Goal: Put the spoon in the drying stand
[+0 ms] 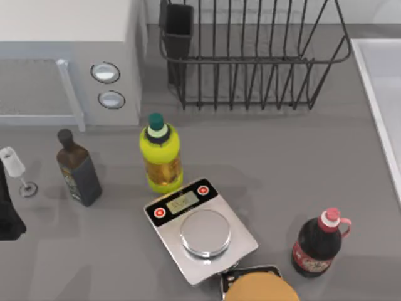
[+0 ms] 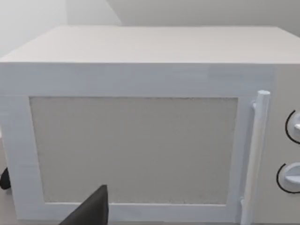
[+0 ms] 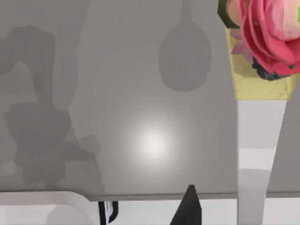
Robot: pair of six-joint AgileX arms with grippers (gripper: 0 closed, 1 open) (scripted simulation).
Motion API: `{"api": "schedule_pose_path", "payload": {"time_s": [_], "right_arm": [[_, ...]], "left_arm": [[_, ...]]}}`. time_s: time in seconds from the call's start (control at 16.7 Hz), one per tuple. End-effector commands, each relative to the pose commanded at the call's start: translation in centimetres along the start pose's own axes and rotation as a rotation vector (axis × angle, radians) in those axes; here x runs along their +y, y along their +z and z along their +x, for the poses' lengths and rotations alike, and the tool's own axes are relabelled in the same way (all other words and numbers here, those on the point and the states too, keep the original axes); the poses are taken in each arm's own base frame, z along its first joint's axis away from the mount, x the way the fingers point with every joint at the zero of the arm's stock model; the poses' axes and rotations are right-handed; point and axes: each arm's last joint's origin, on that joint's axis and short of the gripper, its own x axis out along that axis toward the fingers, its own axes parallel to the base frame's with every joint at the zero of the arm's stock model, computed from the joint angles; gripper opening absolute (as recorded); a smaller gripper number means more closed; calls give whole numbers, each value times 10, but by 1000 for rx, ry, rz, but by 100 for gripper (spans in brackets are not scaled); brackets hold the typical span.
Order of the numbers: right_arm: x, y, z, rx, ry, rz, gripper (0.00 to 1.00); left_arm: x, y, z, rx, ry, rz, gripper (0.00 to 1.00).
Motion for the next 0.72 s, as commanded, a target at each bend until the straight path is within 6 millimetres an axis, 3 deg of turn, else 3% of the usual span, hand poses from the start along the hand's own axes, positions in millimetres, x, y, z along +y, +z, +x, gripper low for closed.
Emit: {"api": "schedule_pose_path", "payload": {"time_s": [0.24,0.42,0.54,0.72], "right_arm": [[4,7,-1,-18,-37,-14,0],[25,31,-7,-100,-165,-70,0],[52,53,-11,-189,-264,-129,0],[115,86,-17,-381,-387,-232,0]], "left_arm": [[0,0,0,0,0,0,100],[0,0,0,0,0,0,100],[0,0,0,0,0,0,100],[0,0,0,0,0,0,100]]}}
